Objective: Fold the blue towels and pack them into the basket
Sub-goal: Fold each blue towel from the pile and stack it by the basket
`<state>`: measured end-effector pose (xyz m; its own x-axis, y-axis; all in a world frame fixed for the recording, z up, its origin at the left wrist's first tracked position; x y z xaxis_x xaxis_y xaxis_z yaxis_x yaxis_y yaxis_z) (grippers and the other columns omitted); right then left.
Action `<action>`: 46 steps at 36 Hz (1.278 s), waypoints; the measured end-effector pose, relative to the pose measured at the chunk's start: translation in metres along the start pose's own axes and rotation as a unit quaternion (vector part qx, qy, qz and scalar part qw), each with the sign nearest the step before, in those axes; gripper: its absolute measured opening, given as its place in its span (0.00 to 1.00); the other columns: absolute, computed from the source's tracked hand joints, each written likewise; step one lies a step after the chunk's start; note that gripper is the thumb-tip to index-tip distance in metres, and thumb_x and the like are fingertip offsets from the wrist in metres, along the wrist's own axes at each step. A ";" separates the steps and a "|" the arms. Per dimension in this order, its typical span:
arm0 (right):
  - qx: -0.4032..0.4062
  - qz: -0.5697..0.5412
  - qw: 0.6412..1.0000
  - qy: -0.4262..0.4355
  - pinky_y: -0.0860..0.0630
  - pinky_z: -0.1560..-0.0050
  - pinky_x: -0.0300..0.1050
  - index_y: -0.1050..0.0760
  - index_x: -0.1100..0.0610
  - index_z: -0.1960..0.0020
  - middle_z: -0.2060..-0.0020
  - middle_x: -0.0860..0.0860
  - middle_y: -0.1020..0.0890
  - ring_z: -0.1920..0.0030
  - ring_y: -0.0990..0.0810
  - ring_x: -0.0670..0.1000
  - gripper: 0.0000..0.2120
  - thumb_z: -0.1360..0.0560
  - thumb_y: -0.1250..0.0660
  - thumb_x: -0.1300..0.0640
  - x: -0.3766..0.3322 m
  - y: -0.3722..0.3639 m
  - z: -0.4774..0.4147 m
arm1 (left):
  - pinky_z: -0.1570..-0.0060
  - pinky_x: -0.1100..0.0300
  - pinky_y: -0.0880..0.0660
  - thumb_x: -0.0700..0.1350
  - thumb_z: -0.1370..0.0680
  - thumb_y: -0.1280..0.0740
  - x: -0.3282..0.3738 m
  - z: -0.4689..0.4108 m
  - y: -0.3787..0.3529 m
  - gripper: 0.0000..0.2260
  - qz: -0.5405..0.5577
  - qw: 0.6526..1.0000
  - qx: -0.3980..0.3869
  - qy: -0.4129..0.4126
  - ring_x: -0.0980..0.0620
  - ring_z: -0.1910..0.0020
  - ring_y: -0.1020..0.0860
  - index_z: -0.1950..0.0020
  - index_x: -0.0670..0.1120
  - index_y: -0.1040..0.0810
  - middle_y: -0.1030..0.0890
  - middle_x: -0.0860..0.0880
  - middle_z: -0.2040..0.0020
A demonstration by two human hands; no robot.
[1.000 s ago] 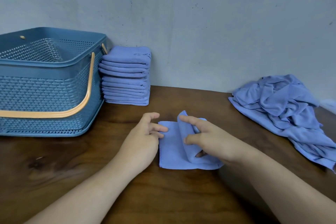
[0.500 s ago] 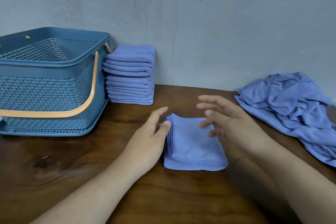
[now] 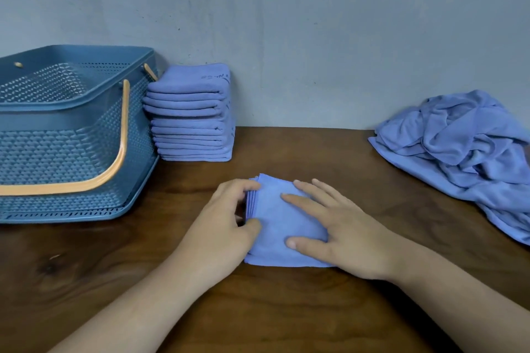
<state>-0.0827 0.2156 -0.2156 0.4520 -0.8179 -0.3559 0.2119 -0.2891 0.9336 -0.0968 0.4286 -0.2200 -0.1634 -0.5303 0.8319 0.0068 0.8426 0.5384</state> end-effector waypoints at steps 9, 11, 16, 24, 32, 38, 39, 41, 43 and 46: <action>-0.051 0.021 0.998 -0.012 0.60 0.17 0.51 0.61 0.21 0.23 0.19 0.30 0.66 0.21 0.73 0.38 0.39 0.27 0.46 0.18 -0.005 -0.002 0.000 | 0.17 0.54 0.54 0.57 0.14 0.44 0.021 0.009 -0.018 0.21 -0.172 0.977 -0.073 -0.105 0.72 0.20 0.57 0.19 0.64 0.37 0.46 0.70 0.18; -0.053 0.024 0.998 -0.012 0.59 0.17 0.52 0.61 0.20 0.23 0.19 0.30 0.66 0.20 0.72 0.38 0.38 0.27 0.48 0.17 -0.005 -0.002 0.000 | 0.16 0.51 0.58 0.63 0.14 0.49 0.015 0.010 -0.022 0.25 -0.237 0.963 -0.106 -0.067 0.74 0.22 0.62 0.16 0.65 0.47 0.54 0.71 0.17; -0.041 0.028 0.999 -0.011 0.58 0.16 0.53 0.56 0.28 0.18 0.18 0.32 0.62 0.19 0.69 0.40 0.42 0.27 0.48 0.17 -0.005 -0.001 0.000 | 0.16 0.51 0.61 0.67 0.16 0.56 0.011 0.013 -0.024 0.31 -0.307 0.946 -0.103 -0.003 0.71 0.21 0.65 0.14 0.62 0.61 0.64 0.67 0.17; 0.145 -0.146 0.978 -0.035 0.44 0.20 0.45 0.32 0.35 0.23 0.22 0.30 0.37 0.19 0.46 0.37 0.25 0.19 0.41 0.31 0.015 0.014 0.002 | 0.16 0.53 0.59 0.65 0.16 0.46 0.010 0.017 -0.018 0.32 -0.209 0.974 -0.078 0.046 0.71 0.21 0.60 0.14 0.62 0.53 0.54 0.69 0.18; 0.161 -0.017 0.963 -0.216 0.30 0.43 0.51 0.25 0.42 0.55 0.55 0.40 0.25 0.48 0.27 0.47 0.19 0.22 0.42 0.28 0.040 0.027 0.007 | 0.18 0.56 0.51 0.65 0.16 0.45 0.007 0.011 0.000 0.30 -0.174 0.981 0.003 0.091 0.61 0.17 0.49 0.16 0.57 0.39 0.40 0.60 0.16; 0.172 -0.205 0.941 -0.205 0.23 0.48 0.54 0.24 0.47 0.57 0.61 0.43 0.18 0.53 0.21 0.48 0.14 0.24 0.31 0.37 0.041 0.019 -0.003 | 0.16 0.54 0.58 0.66 0.16 0.46 0.004 0.008 -0.008 0.30 -0.232 0.969 -0.036 0.081 0.62 0.17 0.53 0.15 0.58 0.43 0.46 0.61 0.15; 0.178 -0.256 0.930 -0.193 0.22 0.52 0.53 0.24 0.48 0.56 0.64 0.43 0.18 0.58 0.20 0.47 0.11 0.24 0.29 0.41 0.039 0.019 -0.003 | 0.16 0.54 0.58 0.66 0.16 0.45 0.004 0.008 -0.007 0.30 -0.228 0.970 -0.032 0.078 0.62 0.17 0.53 0.15 0.58 0.42 0.45 0.61 0.15; 0.184 -0.357 0.901 -0.166 0.25 0.56 0.52 0.24 0.53 0.53 0.63 0.45 0.18 0.62 0.20 0.48 0.09 0.22 0.28 0.49 0.031 0.020 0.000 | 0.17 0.55 0.59 0.64 0.16 0.44 0.005 0.008 -0.007 0.28 -0.216 0.973 -0.029 0.072 0.63 0.17 0.53 0.16 0.58 0.40 0.44 0.61 0.16; 0.182 -0.455 0.860 -0.142 0.21 0.50 0.57 0.24 0.57 0.48 0.56 0.51 0.13 0.54 0.14 0.57 0.08 0.21 0.27 0.55 0.022 0.021 0.002 | 0.17 0.56 0.57 0.64 0.16 0.42 0.004 0.008 -0.007 0.28 -0.195 0.978 -0.017 0.067 0.63 0.17 0.53 0.16 0.58 0.39 0.44 0.61 0.16; 0.180 -0.551 0.809 -0.093 0.20 0.40 0.66 0.25 0.56 0.40 0.49 0.58 0.12 0.46 0.13 0.65 0.13 0.21 0.26 0.61 0.007 0.023 0.006 | 0.19 0.61 0.53 0.63 0.17 0.37 0.004 0.006 -0.001 0.33 -0.099 0.992 0.037 0.075 0.65 0.17 0.52 0.15 0.56 0.42 0.44 0.61 0.16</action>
<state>-0.0794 0.2002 -0.1961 0.0151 -0.0155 -0.9998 0.1163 -0.9931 0.0171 -0.1038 0.4265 -0.2177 -0.0056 -0.6894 0.7244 -0.0850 0.7221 0.6866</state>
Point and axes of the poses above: each hand's wrist, its own z-axis away from the middle knuckle, its own y-axis out of the back of the hand, x = y × z, the point moved 6 cm from there along -z, towards the middle knuckle
